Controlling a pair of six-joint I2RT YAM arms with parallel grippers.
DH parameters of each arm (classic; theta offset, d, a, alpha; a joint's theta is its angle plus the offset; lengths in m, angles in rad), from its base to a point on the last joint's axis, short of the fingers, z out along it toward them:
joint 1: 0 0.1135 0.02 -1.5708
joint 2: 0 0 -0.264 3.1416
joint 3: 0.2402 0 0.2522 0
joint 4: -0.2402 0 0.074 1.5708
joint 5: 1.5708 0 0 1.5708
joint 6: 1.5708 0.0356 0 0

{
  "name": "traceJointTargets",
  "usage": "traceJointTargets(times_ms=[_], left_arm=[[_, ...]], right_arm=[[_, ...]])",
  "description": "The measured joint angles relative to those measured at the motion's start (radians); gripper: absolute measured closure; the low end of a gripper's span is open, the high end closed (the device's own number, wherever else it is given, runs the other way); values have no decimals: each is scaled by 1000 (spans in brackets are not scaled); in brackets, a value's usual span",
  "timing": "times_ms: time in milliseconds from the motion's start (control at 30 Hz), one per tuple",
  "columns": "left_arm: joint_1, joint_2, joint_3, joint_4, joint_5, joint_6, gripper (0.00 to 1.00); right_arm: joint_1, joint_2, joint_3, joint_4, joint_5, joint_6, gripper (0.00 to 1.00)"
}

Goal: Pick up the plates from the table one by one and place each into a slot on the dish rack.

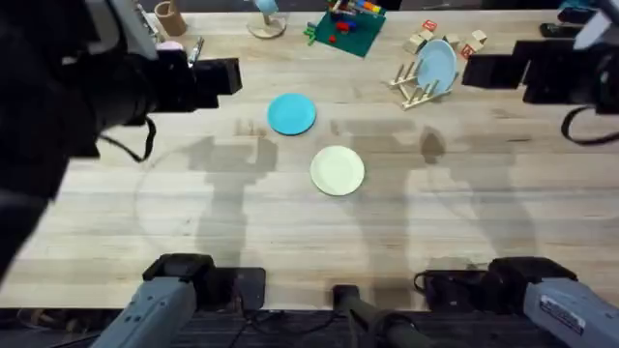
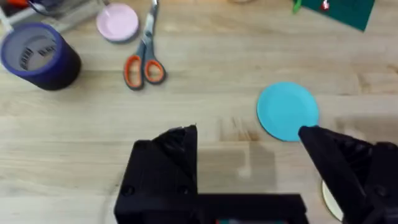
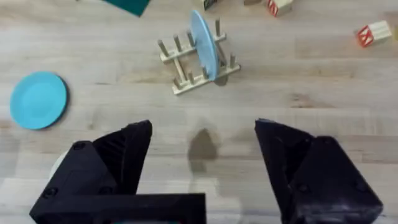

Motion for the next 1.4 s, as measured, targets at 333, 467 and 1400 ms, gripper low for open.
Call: traceJointTargets(times_ms=[333, 467, 1400], left_arm=[[0, 178, 90, -23, 21, 0, 8], [0, 197, 90, -21, 22, -7, 334], [157, 675, 93, 97, 831, 142, 960]], right_arm=[[0, 96, 72, -24, 0, -3, 5], [0, 96, 72, -25, 0, -3, 5], [0, 96, 73, -25, 0, -3, 5]])
